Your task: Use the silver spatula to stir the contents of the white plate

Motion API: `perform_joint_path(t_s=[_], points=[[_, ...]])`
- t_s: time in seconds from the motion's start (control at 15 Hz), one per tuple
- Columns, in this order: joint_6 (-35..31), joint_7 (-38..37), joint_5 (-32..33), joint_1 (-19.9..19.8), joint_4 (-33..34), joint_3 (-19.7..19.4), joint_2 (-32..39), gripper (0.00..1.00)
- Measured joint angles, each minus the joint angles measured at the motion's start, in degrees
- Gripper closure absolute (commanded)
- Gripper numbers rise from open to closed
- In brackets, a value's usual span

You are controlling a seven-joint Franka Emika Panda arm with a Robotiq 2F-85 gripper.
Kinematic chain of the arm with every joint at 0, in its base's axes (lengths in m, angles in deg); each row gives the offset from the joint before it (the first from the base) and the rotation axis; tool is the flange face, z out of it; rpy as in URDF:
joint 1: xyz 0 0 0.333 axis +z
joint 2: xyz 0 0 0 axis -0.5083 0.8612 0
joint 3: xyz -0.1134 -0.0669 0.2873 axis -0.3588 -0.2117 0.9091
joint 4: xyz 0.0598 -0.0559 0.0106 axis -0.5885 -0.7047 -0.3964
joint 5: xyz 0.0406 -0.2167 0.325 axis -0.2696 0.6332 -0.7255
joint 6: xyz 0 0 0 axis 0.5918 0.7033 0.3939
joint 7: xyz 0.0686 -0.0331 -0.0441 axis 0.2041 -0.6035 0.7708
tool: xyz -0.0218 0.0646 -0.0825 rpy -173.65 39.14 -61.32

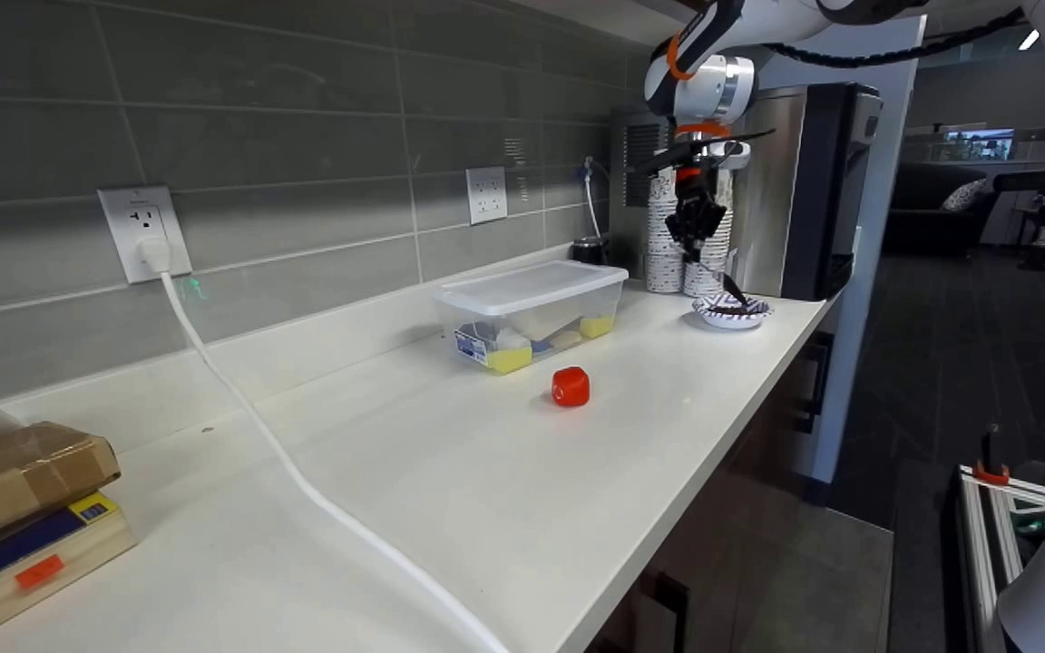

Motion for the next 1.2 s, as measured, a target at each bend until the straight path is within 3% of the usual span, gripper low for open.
perform_joint_path(t_s=[1.2], points=[[2.5, -0.1, -4.3, -0.6, -0.9, 0.6, 1.2, 0.97]])
